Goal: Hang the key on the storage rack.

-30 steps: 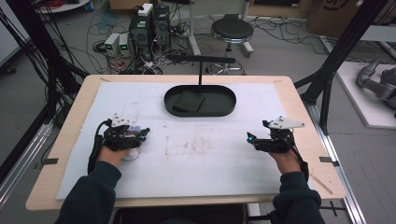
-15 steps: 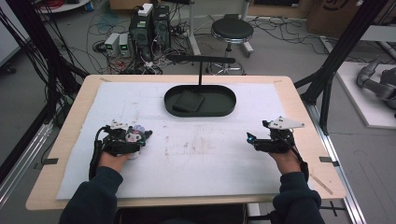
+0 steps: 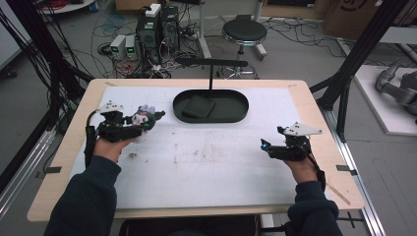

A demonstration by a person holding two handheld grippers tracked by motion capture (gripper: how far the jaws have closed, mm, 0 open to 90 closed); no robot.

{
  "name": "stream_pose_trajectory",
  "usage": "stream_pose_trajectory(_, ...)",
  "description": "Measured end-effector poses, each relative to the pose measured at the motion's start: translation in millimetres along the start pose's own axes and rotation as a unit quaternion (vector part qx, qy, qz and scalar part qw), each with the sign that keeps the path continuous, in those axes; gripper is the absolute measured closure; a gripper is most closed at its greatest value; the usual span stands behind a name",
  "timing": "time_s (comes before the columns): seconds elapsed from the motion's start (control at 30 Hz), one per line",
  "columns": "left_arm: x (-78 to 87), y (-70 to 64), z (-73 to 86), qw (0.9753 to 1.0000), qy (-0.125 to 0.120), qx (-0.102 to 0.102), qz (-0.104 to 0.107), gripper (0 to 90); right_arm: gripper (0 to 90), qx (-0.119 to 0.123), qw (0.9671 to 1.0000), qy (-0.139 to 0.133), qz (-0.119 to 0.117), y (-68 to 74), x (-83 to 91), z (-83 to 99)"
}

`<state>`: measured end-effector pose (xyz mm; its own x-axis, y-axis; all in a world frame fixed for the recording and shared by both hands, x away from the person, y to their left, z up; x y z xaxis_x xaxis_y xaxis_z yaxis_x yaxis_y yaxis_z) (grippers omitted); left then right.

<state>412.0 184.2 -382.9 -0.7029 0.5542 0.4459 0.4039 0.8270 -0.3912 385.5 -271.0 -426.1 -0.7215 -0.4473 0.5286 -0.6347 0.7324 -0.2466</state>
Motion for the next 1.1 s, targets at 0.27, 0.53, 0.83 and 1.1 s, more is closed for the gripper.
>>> stream_pose_trajectory(0.27,-14.0,-15.7,-49.5,0.9993,-0.025,-0.012,0.025,36.4,20.7,-0.01,0.9999,-0.008,0.004,-3.8,3.0,0.4)
stream_pose_trajectory(0.53,-48.1,-30.7,-84.0,0.9979,-0.036,-0.012,0.052,36.4,20.7,-0.013,0.9998,-0.014,0.01,-7.9,5.7,0.9)
stream_pose_trajectory(0.83,-88.1,-39.3,-106.6,0.9973,-0.043,-0.006,0.058,36.4,20.7,-0.022,0.9995,-0.018,0.012,-11.3,7.8,3.4)
stream_pose_trajectory(1.1,-106.5,-38.2,-125.7,0.9964,-0.051,0.012,0.067,36.4,20.7,-0.024,0.9995,-0.018,0.01,-13.0,9.0,5.6)
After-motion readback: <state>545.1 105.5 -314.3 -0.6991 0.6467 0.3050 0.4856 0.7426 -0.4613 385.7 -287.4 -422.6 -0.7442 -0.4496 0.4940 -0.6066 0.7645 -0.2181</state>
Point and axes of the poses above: each handheld gripper's, and its own axes: x roughly backward along the jaws, z roughly out of its underside, y roughly to its left, the point moved 7 cm from there along -x, roughly forward along the jaws, and after that the axes turned 11 degrees about x, right-handed, at the moved point
